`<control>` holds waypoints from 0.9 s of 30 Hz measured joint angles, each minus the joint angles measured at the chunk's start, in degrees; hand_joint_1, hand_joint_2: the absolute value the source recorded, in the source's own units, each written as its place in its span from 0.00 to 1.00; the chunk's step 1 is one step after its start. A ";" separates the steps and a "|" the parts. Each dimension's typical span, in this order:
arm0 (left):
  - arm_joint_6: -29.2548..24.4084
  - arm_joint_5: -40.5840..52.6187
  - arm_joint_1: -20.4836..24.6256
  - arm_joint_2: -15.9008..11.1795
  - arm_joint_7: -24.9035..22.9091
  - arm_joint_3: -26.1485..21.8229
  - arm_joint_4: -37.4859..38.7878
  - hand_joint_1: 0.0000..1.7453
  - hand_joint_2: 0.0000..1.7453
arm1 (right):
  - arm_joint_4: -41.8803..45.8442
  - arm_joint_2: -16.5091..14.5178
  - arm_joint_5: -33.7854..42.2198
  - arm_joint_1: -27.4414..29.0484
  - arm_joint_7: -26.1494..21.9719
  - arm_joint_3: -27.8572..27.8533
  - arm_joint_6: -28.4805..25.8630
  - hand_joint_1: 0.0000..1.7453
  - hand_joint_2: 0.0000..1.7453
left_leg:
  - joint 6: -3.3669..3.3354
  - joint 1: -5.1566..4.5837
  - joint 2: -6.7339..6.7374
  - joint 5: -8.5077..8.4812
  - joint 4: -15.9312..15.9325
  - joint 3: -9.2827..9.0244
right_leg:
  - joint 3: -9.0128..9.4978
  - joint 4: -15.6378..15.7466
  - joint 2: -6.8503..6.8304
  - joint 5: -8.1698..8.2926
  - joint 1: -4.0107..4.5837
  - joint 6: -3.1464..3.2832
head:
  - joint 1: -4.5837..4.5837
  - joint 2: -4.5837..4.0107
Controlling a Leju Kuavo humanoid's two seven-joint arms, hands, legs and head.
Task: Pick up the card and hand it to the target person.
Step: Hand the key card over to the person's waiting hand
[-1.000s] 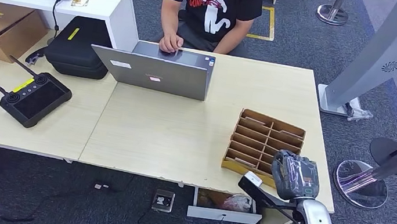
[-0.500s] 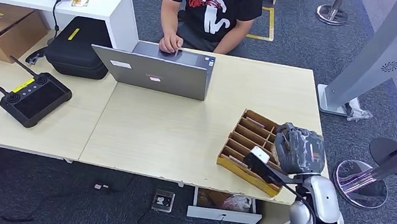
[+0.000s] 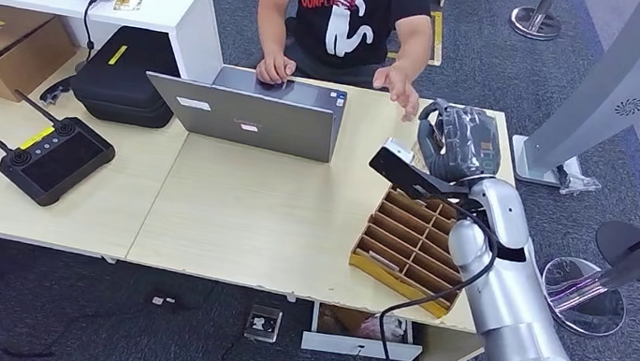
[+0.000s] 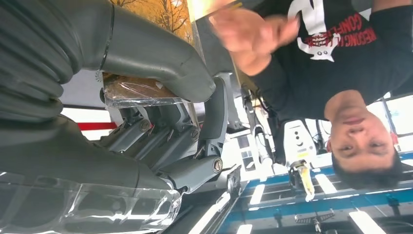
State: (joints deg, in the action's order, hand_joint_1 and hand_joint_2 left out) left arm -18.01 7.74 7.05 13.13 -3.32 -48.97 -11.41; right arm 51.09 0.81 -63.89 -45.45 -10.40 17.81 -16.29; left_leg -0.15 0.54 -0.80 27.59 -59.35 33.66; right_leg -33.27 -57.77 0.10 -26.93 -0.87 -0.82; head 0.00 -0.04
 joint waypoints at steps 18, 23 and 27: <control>1.88 -0.44 -2.94 -0.72 -0.21 0.05 0.00 0.00 0.00 | -15.01 -5.44 2.98 -9.60 -1.03 1.60 -0.29 0.02 1.00 | 0.03 0.01 -0.07 -0.02 -0.01 0.04 | -0.01 0.01 -0.06 -0.01 0.00 0.01 | -0.01 0.00; 1.98 -0.78 -2.95 -0.72 -0.25 0.05 0.00 0.00 0.00 | -17.09 -5.96 3.44 -9.96 -1.40 1.84 -0.17 0.00 1.00 | 0.04 0.01 -0.08 -0.02 -0.01 0.04 | -0.02 0.01 -0.07 -0.01 0.00 0.01 | 0.00 0.00; 1.83 -0.91 -2.98 -0.72 -0.38 0.05 0.00 0.00 0.00 | -17.92 -6.13 4.97 -10.01 -2.66 1.84 0.15 0.00 1.00 | 0.04 0.01 -0.08 -0.02 -0.01 0.03 | -0.02 0.01 -0.06 -0.01 0.00 0.01 | -0.01 0.00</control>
State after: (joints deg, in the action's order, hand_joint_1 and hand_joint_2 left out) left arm -16.18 6.82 4.07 12.41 -3.70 -48.92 -11.41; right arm 33.17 -5.31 -58.93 -55.46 -13.06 19.65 -16.15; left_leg -0.11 0.54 -0.88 27.57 -59.36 33.69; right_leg -33.29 -57.76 0.04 -26.94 -0.87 -0.81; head -0.01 -0.04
